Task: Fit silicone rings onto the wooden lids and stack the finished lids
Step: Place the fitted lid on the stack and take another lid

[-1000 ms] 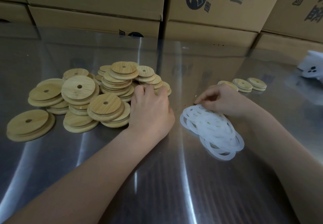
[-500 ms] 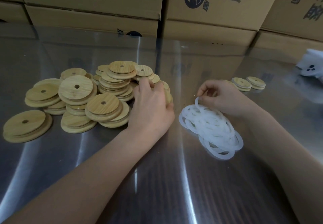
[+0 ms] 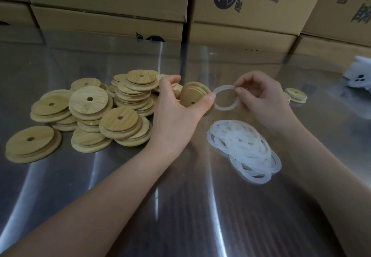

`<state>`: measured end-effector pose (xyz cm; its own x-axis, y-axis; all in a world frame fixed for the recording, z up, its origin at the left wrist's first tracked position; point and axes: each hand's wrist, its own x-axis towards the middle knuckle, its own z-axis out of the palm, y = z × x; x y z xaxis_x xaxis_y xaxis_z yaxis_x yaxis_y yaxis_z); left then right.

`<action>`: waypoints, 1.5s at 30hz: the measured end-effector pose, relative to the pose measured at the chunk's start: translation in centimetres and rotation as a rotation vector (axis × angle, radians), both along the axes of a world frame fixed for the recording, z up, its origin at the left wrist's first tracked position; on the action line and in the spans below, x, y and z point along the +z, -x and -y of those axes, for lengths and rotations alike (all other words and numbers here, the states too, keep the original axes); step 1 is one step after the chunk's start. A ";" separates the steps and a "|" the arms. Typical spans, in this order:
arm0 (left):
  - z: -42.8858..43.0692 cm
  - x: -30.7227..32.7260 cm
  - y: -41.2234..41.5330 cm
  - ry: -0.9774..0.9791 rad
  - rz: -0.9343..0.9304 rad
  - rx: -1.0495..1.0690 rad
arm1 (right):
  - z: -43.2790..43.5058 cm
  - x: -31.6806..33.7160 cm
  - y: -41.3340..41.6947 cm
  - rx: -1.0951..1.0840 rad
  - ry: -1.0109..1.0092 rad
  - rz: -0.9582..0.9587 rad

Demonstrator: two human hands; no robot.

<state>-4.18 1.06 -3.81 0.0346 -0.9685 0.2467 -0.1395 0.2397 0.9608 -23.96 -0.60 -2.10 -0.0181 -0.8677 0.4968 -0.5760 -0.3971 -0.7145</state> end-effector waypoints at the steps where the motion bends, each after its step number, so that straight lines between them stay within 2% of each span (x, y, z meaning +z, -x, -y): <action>1: 0.0 0.1 0.0 -0.017 -0.028 -0.012 | -0.1 0.1 -0.2 0.017 0.000 0.036; 9: -0.1 0.5 -0.4 -0.211 -0.431 -0.151 | -0.7 0.8 -0.5 0.115 -0.045 0.259; 13: 0.3 0.4 -0.6 -0.275 -0.507 -0.158 | -0.8 1.2 -0.4 0.112 -0.077 0.320; 18: 0.6 0.3 -0.5 -0.345 -0.565 -0.219 | -0.9 1.2 -0.7 0.297 -0.210 0.364; 21: 0.5 0.3 -0.3 -0.355 -0.526 -0.293 | -1.0 0.9 -1.1 0.387 -0.276 0.355; 24: 0.1 0.2 -0.2 -0.330 -0.412 -0.362 | -1.2 0.6 -1.7 0.432 -0.281 0.300; 31: -0.3 -0.3 0.3 -0.220 -0.273 -0.396 | -1.4 -0.1 -2.8 0.369 -0.167 0.260; 36: -0.1 -0.6 0.2 -0.163 -0.253 -0.407 | -1.4 0.0 -3.0 0.317 -0.071 0.237; 45: -0.3 -0.6 0.4 -0.116 -0.214 -0.384 | -1.3 -0.1 -3.0 0.281 -0.051 0.232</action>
<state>-4.55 1.39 -4.38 -0.2941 -0.9420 0.1618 0.1429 0.1240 0.9819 -20.98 0.67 -2.22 0.1176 -0.8784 0.4633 -0.2697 -0.4772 -0.8364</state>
